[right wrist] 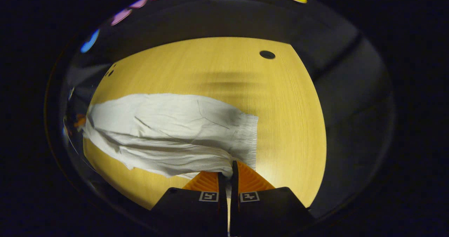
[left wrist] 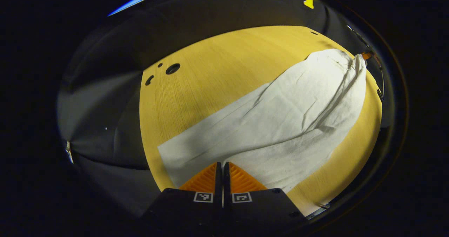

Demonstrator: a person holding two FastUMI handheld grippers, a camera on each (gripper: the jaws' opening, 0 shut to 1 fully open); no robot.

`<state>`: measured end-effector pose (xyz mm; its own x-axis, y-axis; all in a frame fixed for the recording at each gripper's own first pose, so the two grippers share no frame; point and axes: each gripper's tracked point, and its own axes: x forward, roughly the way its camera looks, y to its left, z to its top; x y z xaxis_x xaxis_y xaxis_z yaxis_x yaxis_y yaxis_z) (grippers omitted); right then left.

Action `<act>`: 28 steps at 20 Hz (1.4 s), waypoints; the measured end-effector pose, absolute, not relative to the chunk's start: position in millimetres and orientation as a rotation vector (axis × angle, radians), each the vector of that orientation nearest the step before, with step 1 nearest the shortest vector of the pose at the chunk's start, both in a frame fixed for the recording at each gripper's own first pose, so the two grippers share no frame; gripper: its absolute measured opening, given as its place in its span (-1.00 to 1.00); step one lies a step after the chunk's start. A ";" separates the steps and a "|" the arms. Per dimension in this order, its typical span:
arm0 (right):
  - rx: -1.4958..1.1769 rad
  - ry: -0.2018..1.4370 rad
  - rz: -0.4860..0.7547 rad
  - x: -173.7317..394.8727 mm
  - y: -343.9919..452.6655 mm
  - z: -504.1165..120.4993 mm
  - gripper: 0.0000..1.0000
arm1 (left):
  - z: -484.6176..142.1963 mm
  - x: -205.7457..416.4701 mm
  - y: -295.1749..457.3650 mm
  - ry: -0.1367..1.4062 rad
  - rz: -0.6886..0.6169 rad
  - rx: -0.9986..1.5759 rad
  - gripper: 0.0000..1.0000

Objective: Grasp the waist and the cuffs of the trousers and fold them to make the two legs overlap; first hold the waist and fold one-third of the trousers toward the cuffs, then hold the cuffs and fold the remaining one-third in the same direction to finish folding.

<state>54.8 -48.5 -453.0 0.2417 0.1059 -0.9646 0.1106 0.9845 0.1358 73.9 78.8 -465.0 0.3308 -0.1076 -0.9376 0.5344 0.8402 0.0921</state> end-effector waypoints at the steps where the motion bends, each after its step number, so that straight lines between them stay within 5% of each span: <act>1: 0.285 1.340 -0.056 61.4 -48.3 -459.8 -0.86 | -471.6 76.1 83.1 1.185 -0.417 0.413 -0.90; 10: 0.479 1.416 -0.156 76.3 -49.4 -496.6 -0.82 | -487.2 83.8 97.5 1.256 -0.354 0.361 -0.90; 16: 0.744 1.385 -0.213 85.7 -41.6 -482.9 -0.31 | -487.3 78.2 104.9 1.298 -0.330 0.423 -0.84; 17: 0.812 1.346 -0.221 88.8 -39.8 -477.1 0.01 | -485.5 75.5 106.5 1.297 -0.327 0.425 -0.65; 18: 0.891 1.290 -0.229 95.0 -39.2 -467.8 0.10 | -483.2 71.8 104.2 1.296 -0.333 0.414 -0.44; 21: 1.086 1.108 -0.272 100.5 -53.6 -438.5 0.63 | -467.3 61.7 108.0 1.251 -0.327 0.404 0.79; 25: 1.200 0.845 -0.314 87.4 -85.6 -399.2 0.63 | -438.9 48.2 110.5 1.170 -0.297 0.347 0.94; 28: 1.178 0.792 -0.378 55.0 -100.8 -399.5 0.63 | -420.2 31.6 106.8 1.125 -0.276 0.281 0.96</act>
